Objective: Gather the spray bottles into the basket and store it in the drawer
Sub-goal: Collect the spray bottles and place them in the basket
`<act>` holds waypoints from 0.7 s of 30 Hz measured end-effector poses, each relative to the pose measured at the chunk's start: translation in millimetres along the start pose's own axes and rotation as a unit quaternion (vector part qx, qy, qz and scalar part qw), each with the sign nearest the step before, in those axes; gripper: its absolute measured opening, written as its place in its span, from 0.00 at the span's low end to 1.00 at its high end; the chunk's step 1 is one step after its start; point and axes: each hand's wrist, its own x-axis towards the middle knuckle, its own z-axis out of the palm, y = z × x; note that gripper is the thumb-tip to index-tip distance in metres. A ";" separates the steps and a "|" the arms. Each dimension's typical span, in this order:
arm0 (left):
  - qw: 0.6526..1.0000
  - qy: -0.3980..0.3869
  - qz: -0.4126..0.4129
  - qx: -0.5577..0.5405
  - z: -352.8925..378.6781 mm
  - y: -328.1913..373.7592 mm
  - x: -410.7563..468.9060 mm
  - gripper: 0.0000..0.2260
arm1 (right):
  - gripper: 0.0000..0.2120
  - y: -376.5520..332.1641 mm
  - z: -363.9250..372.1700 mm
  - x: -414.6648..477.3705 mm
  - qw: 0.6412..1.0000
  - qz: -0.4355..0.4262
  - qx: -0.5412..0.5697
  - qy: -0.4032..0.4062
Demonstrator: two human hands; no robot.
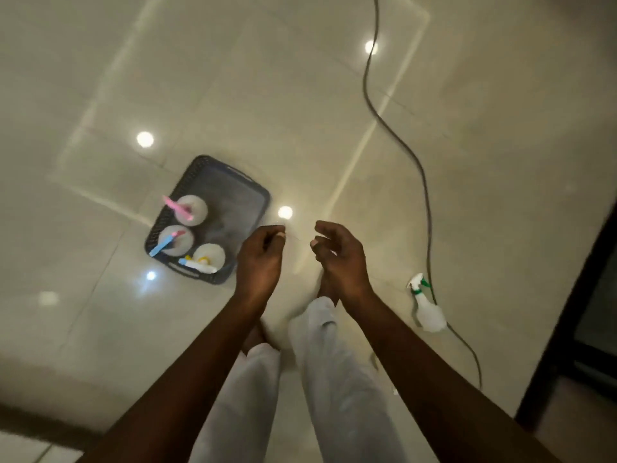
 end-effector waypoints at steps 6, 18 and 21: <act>0.989 -0.099 0.013 0.108 64.7 -6.6 -57.9 0.08 | 0.15 70.2 -74.9 -61.6 0.984 0.065 0.094 0.133; 0.928 -0.244 0.016 0.282 229.3 -90.3 -168.5 0.12 | 0.16 274.2 -203.5 -167.7 0.905 0.207 0.218 0.301; 0.908 -0.268 0.013 0.323 265.1 -129.4 -197.2 0.13 | 0.16 336.7 -229.5 -195.1 0.873 0.249 0.249 0.338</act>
